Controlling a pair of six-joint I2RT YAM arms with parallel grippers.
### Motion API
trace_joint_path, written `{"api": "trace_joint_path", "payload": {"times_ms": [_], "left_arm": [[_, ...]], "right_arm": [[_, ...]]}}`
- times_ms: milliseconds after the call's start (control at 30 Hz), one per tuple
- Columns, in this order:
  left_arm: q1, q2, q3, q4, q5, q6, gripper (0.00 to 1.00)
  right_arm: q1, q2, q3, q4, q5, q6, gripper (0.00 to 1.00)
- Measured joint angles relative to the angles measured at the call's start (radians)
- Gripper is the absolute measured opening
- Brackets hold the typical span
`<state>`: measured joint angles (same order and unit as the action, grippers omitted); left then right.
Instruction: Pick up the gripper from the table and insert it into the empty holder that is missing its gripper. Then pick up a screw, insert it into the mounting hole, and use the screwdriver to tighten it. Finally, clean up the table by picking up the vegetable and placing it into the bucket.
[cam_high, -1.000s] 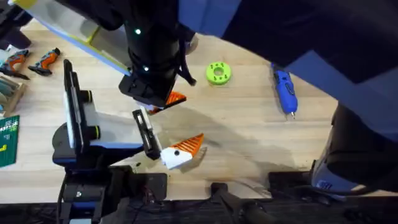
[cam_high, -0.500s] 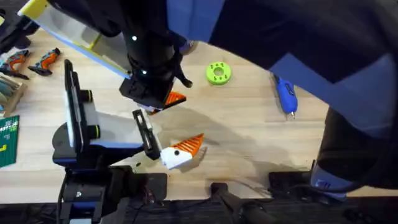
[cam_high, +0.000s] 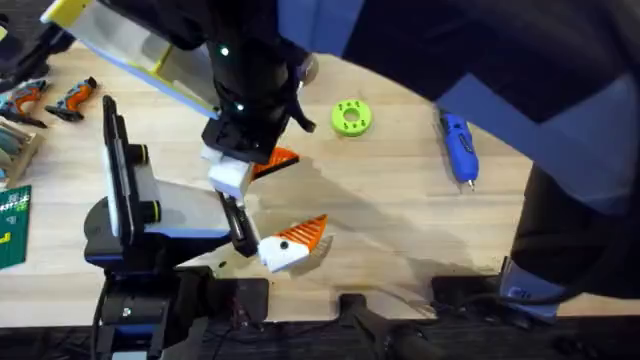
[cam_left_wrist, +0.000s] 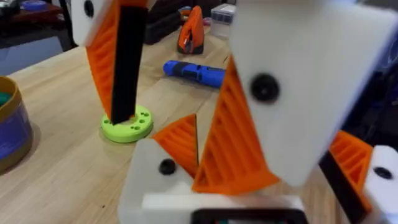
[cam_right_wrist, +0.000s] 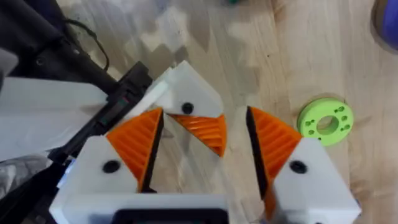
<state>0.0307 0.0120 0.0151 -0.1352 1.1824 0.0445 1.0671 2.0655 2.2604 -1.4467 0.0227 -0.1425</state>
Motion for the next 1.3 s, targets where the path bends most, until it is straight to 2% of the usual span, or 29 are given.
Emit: {"api": "trace_joint_path", "payload": {"times_ms": [400,900,1033,1167,1300], "left_arm": [[0.0,0.0,0.0,0.0,0.003,0.001,0.985],[0.0,0.0,0.0,0.0,0.003,0.001,0.985],[0.0,0.0,0.0,0.0,0.003,0.001,0.985],[0.0,0.0,0.0,0.0,0.003,0.001,0.985],[0.0,0.0,0.0,0.0,0.003,0.001,0.985]], "right_arm": [[-0.029,-0.047,0.0,0.007,-0.016,0.015,0.787],[-0.263,-0.173,-0.017,-0.09,-0.017,0.149,0.789],[-0.308,-0.25,-0.144,0.004,-0.017,0.167,0.789],[-0.351,-0.384,-0.358,0.135,-0.02,0.19,0.789],[-0.441,-0.541,-0.577,0.234,-0.022,0.228,0.789]]}}
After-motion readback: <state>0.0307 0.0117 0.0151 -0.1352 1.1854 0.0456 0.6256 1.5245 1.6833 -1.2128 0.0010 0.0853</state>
